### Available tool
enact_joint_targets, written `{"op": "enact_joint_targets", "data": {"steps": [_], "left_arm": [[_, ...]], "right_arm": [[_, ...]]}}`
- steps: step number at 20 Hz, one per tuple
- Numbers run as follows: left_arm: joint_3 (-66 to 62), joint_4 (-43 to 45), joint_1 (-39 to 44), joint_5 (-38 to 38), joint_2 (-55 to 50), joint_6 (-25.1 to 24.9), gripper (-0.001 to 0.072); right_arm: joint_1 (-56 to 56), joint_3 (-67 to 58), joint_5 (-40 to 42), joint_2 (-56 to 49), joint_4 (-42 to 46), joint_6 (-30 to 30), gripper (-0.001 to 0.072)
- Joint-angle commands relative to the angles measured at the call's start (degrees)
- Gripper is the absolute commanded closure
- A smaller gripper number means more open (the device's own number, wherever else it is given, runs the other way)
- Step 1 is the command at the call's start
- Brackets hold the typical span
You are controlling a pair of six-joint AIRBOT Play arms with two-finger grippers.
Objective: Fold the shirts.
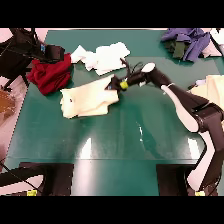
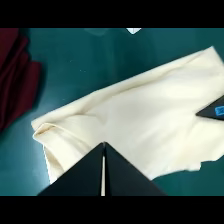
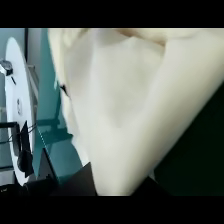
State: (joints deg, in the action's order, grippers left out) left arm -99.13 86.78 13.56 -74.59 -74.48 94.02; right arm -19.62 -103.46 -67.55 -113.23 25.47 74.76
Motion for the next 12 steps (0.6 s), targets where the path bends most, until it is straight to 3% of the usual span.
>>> {"op": "enact_joint_targets", "data": {"steps": [1,4,8,12], "left_arm": [[-0.02,0.15,-0.02,0.11,0.02,0.00,0.0682],[-0.02,0.17,-0.02,0.17,0.02,0.04,0.0682],[-0.02,0.02,-0.02,1.51,0.02,0.48,0.0682],[-0.02,-0.02,-0.02,4.02,0.02,0.48,0.0682]], "right_arm": [[6.40,-9.22,-5.86,4.09,9.11,9.14,0.0687],[19.74,-14.82,-12.35,10.40,14.99,16.79,0.0687],[41.99,-14.93,-10.97,19.71,14.93,26.95,0.0686],[63.58,-10.67,-15.63,26.77,14.16,35.04,0.0686]]}}
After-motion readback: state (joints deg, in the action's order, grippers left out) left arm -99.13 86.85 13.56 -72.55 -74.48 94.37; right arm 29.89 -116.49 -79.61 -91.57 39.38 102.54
